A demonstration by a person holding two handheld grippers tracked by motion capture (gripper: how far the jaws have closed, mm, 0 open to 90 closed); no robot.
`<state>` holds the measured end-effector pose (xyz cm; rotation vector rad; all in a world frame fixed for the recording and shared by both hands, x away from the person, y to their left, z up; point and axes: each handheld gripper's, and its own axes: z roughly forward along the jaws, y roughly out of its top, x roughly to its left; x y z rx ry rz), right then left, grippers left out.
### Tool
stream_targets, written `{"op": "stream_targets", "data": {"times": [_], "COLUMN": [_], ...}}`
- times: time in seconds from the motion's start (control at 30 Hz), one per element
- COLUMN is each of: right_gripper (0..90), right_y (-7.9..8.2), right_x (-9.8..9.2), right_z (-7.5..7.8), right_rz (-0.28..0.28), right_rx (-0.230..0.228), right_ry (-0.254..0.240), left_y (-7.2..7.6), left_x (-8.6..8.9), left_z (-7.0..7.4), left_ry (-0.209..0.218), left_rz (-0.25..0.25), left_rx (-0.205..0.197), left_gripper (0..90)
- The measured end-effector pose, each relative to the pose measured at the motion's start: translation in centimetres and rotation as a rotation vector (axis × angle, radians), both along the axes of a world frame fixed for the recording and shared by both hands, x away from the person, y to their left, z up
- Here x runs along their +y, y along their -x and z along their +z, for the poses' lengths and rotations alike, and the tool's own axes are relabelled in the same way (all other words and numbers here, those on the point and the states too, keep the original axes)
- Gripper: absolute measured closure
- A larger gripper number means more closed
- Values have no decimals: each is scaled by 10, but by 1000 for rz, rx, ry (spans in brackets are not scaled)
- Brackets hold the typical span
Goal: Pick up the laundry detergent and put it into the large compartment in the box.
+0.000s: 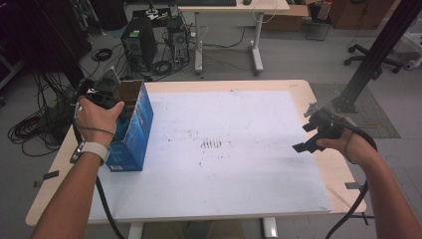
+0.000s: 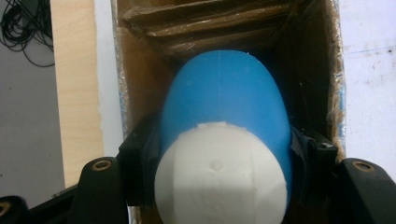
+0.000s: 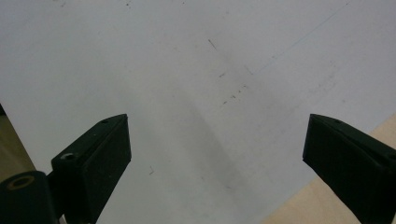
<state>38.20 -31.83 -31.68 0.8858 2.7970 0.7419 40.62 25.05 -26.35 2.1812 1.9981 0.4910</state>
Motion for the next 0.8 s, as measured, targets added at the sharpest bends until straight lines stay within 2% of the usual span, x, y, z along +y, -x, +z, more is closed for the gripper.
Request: {"op": "stream_targets", "data": {"times": [0.47, 0.8], "right_gripper": [78, 78], "right_y": [0, -2], "right_x": [0, 3], "right_z": [-2, -2], "right_rz": [-1, 7], "right_rx": [2, 1], "right_ry": [1, 5], "left_y": [0, 0], "left_x": [0, 1], "left_z": [-12, -15], "left_ry": [8, 17], "left_rz": [-10, -14], "left_rx": [17, 4], "left_gripper": [377, 376]}}
